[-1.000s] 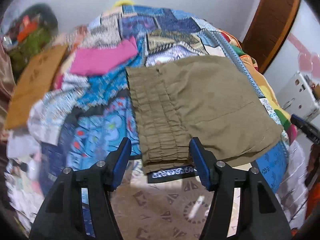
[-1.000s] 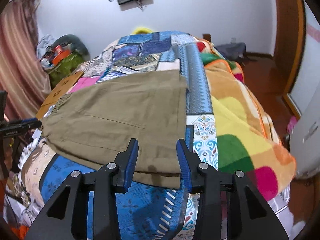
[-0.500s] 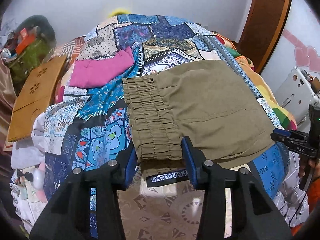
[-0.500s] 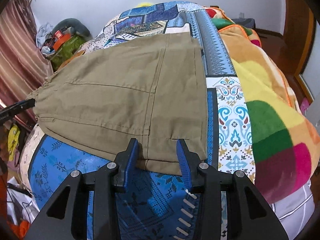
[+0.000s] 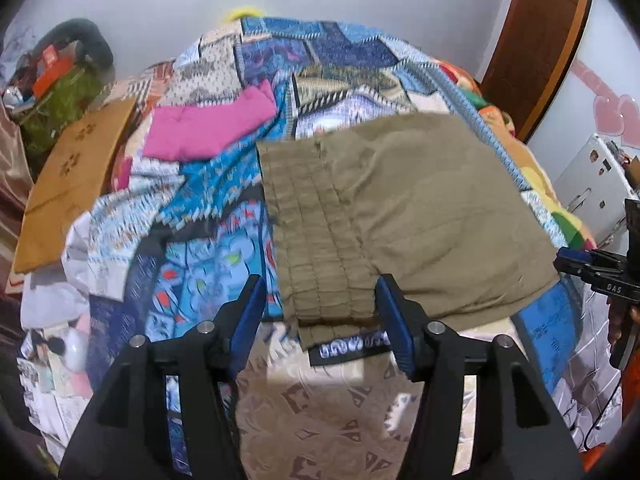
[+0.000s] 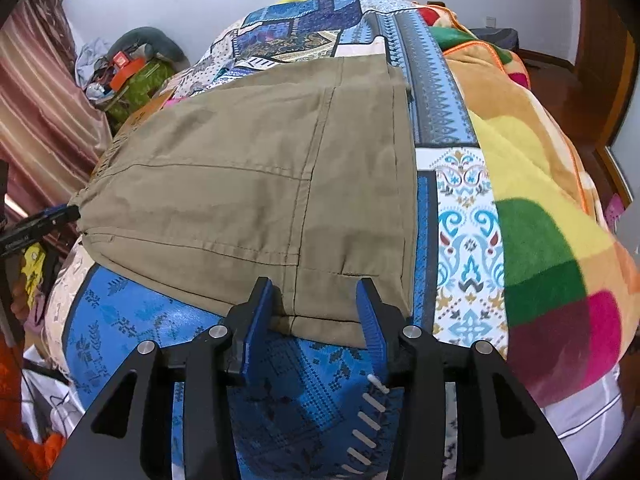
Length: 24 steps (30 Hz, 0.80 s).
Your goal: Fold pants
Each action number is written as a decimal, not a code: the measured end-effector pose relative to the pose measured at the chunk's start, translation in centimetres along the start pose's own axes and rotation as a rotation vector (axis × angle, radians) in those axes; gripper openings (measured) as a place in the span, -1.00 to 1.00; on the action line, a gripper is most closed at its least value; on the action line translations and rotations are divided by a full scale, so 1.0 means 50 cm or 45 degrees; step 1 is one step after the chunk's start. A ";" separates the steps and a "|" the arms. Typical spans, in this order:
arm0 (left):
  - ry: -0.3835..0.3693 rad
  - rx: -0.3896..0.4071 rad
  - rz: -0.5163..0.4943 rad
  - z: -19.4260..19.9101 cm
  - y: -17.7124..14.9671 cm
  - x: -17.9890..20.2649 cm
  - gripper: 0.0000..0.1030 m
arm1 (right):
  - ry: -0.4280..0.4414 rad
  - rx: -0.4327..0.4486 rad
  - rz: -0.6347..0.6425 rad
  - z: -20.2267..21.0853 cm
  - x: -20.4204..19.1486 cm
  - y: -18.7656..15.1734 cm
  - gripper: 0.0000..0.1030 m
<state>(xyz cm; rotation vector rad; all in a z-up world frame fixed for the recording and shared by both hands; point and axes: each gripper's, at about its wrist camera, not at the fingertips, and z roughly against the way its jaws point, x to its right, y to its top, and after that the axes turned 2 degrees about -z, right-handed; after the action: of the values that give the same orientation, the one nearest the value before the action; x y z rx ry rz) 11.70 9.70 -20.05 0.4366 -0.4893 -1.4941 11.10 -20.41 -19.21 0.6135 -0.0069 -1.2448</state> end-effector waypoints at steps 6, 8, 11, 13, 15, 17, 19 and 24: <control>0.073 0.120 0.004 0.024 0.084 -0.026 0.30 | -0.074 0.079 0.076 0.027 0.000 0.053 -0.13; 0.085 0.132 0.007 0.013 0.112 -0.038 0.31 | -0.098 0.123 0.098 0.033 0.006 0.084 -0.13; 0.113 0.124 0.011 -0.018 0.148 -0.054 0.31 | -0.129 0.188 0.129 0.033 0.014 0.129 -0.12; 0.112 0.099 0.021 -0.047 0.169 -0.066 0.31 | -0.149 0.218 0.141 0.025 0.020 0.165 -0.10; 0.098 0.074 0.036 -0.071 0.182 -0.076 0.31 | -0.168 0.235 0.150 0.011 0.024 0.198 -0.06; 0.070 0.048 0.056 -0.098 0.194 -0.085 0.31 | -0.179 0.246 0.157 -0.009 0.032 0.231 -0.06; 0.053 0.030 0.063 -0.123 0.203 -0.089 0.31 | -0.188 0.244 0.164 -0.040 0.042 0.268 -0.06; 0.032 -0.030 0.064 -0.186 0.211 -0.097 0.32 | -0.194 0.210 0.150 -0.119 0.072 0.340 -0.06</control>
<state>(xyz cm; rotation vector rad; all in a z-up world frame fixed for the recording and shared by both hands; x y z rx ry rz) 25.56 14.70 -22.06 0.4212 -0.4598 -1.4429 29.25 -17.96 -17.92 0.6498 -0.2717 -1.1814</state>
